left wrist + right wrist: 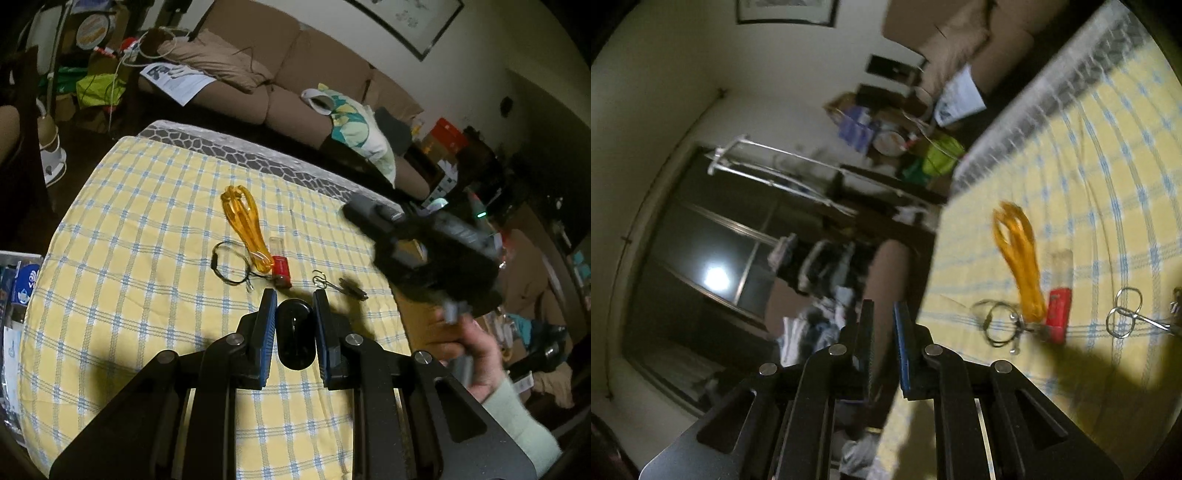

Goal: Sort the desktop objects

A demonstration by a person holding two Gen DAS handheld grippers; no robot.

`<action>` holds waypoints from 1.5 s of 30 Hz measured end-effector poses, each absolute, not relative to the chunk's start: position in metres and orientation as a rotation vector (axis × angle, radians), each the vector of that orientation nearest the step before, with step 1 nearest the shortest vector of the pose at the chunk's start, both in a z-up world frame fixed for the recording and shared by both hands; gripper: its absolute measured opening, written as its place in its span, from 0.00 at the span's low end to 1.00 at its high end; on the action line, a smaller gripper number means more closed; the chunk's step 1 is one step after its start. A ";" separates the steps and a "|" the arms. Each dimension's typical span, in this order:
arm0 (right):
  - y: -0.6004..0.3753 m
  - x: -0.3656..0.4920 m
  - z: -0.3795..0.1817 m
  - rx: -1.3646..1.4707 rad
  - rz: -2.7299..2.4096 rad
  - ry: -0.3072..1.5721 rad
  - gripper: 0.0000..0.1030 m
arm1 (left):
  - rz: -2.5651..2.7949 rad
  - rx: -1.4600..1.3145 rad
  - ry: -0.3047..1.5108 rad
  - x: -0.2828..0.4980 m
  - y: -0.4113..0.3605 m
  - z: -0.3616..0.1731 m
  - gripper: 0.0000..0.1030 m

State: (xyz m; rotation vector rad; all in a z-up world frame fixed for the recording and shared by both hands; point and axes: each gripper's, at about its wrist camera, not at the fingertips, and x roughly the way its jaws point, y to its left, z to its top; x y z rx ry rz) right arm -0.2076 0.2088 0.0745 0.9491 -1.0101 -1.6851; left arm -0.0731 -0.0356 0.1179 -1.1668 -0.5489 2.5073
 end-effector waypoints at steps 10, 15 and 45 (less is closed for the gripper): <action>0.157 -0.175 0.098 1.181 -2.149 -0.282 0.57 | 2.614 -1.174 -0.683 -0.067 -0.075 0.117 0.18; 0.097 -0.169 0.061 1.222 -2.141 -0.082 0.57 | 2.622 -1.173 -0.720 -0.074 -0.086 0.113 0.18; 0.163 -0.144 0.090 1.158 -2.344 -0.112 0.09 | 2.480 -1.186 -0.591 -0.072 -0.020 0.115 0.18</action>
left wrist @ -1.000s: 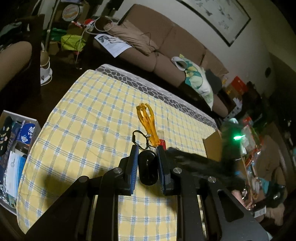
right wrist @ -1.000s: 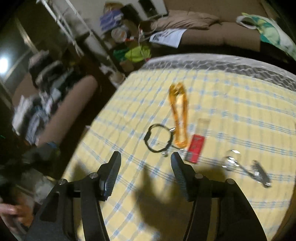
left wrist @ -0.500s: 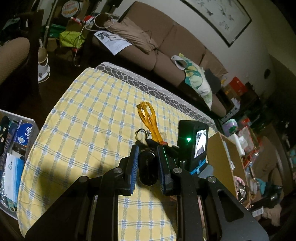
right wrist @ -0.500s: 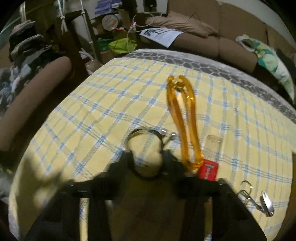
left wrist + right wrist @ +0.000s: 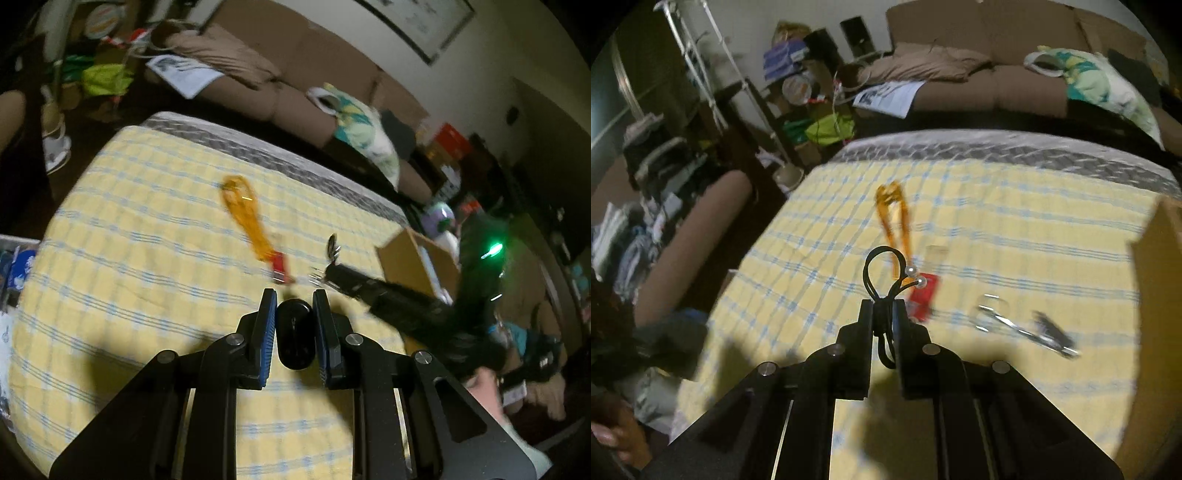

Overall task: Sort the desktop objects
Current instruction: 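Carry the key fob and key ring into the box and open both tools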

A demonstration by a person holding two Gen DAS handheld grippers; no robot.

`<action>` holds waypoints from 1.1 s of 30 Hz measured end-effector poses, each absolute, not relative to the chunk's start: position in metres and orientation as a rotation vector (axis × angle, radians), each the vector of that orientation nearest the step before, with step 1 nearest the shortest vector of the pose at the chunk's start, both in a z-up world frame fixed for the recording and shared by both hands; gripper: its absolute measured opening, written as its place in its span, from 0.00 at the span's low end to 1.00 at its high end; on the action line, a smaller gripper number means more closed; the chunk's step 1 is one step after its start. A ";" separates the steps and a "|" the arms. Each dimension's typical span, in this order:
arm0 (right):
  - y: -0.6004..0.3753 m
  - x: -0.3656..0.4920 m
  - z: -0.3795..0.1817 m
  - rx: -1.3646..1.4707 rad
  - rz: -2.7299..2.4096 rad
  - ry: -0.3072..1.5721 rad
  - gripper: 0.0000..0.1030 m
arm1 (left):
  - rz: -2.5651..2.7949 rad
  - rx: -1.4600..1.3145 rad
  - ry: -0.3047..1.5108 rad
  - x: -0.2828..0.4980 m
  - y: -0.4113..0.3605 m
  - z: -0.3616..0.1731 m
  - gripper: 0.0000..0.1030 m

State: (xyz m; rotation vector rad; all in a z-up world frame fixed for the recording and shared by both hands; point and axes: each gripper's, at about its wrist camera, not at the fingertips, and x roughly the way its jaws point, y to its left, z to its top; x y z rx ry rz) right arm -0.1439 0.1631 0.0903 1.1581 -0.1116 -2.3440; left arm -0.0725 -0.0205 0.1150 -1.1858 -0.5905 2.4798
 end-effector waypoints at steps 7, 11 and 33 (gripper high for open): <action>0.280 -0.097 0.156 1.139 -2.447 -0.213 0.09 | 2.278 -1.153 -0.460 -0.057 0.109 0.143 0.18; 0.348 -0.077 0.174 1.171 -2.526 -0.239 0.09 | 2.189 -1.165 -0.392 -0.055 0.182 0.151 0.18; 0.528 -0.021 0.140 1.252 -2.645 -0.513 0.44 | 2.170 -1.264 -0.214 -0.049 0.319 0.131 0.58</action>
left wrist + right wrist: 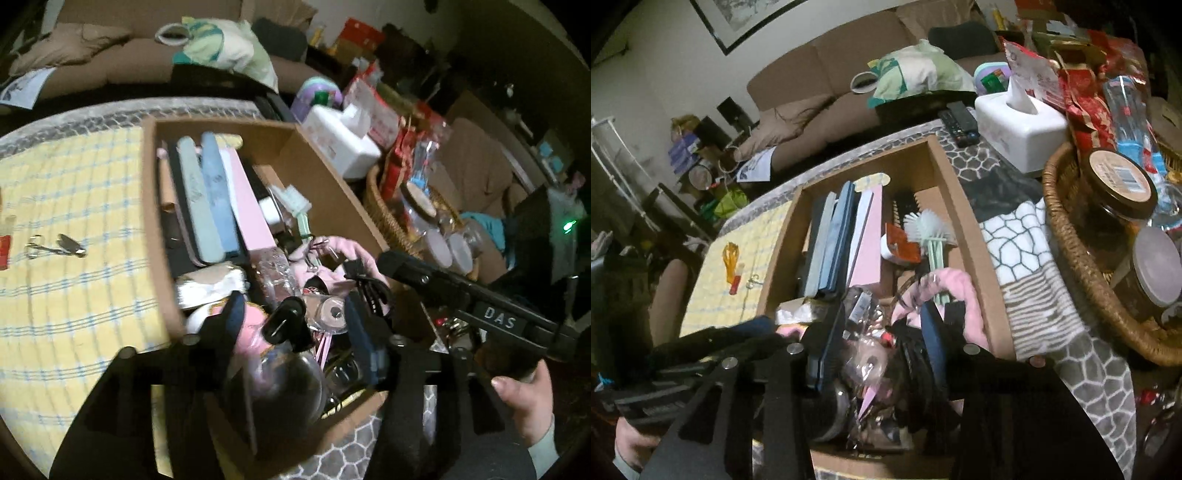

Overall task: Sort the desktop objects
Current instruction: 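Carry the key fob and key ring into the box and open both tools, then grasp the silver nail clipper on the bed with the left tool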

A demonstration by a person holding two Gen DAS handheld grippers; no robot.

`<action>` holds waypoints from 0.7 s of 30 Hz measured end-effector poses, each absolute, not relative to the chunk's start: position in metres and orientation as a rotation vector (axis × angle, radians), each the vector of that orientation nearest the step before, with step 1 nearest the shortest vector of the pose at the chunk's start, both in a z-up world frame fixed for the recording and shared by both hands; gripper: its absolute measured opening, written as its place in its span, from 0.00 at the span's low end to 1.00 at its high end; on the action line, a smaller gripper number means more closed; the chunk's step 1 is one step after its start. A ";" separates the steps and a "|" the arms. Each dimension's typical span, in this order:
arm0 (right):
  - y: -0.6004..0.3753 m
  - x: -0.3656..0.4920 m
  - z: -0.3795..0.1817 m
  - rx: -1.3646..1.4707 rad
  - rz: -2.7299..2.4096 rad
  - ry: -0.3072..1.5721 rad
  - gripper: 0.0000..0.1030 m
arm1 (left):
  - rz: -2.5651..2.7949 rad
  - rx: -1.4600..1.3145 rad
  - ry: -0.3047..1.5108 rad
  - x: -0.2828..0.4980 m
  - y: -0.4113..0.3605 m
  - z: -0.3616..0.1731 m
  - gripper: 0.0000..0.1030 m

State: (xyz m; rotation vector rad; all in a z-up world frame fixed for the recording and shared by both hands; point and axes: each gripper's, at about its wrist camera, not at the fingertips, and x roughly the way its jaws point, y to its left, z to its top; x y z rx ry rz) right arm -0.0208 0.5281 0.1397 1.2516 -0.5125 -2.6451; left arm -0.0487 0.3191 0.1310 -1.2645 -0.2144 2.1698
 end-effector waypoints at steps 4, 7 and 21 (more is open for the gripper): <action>0.519 -0.006 0.156 1.222 -2.646 -0.506 0.51 | 2.228 -1.211 -0.229 -0.035 0.284 0.156 0.76; 0.502 0.000 0.170 1.202 -2.645 -0.456 0.67 | 2.287 -1.166 -0.218 -0.021 0.246 0.173 0.92; 0.391 0.020 0.201 1.022 -2.582 -0.496 0.84 | 2.429 -1.243 0.016 0.022 0.168 0.109 0.98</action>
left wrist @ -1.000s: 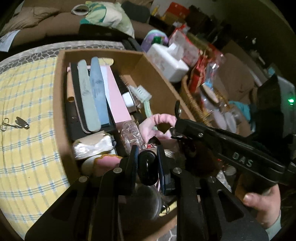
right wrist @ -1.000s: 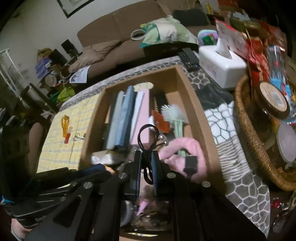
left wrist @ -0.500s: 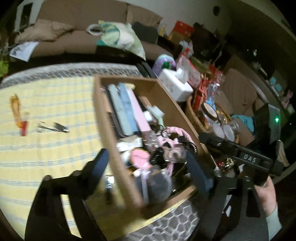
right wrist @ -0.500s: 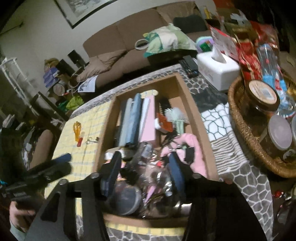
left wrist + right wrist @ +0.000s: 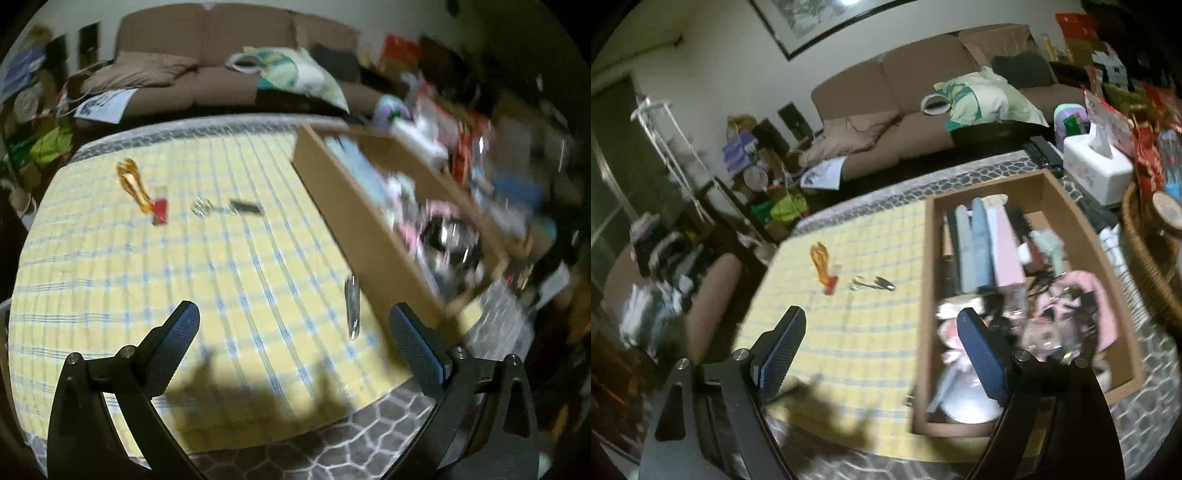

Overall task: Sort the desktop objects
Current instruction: 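Grasp the silver nail clipper on the bed with the left tool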

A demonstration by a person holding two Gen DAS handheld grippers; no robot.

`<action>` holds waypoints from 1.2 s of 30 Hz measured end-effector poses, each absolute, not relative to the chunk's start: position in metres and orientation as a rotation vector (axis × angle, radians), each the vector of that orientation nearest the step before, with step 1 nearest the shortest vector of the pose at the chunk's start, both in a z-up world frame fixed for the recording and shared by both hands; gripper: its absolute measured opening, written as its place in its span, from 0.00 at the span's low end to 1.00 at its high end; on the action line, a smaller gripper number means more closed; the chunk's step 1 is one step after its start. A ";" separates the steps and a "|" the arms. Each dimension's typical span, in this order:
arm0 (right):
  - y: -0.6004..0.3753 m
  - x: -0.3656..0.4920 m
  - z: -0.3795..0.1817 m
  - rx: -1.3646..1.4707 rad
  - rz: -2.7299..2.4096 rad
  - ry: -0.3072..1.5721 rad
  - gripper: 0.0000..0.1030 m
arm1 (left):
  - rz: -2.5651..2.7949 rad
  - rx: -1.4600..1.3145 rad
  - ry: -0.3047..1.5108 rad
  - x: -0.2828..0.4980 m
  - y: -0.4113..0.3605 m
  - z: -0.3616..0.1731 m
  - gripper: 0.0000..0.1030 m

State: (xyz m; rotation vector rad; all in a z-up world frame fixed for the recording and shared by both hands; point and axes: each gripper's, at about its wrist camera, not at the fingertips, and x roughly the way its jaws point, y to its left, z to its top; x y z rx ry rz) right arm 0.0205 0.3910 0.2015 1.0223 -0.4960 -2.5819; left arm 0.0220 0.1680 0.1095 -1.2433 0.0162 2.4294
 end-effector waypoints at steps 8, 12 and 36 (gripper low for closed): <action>0.399 0.010 0.180 0.976 -2.608 -0.698 0.84 | 2.327 -1.241 0.203 0.019 0.234 0.049 0.75; 0.408 0.004 0.165 1.019 -2.630 -0.659 0.84 | 2.266 -1.219 0.220 0.007 0.251 0.035 0.74; 0.382 -0.004 0.152 1.084 -2.545 -0.588 0.84 | 2.354 -1.384 0.172 0.002 0.152 0.028 0.47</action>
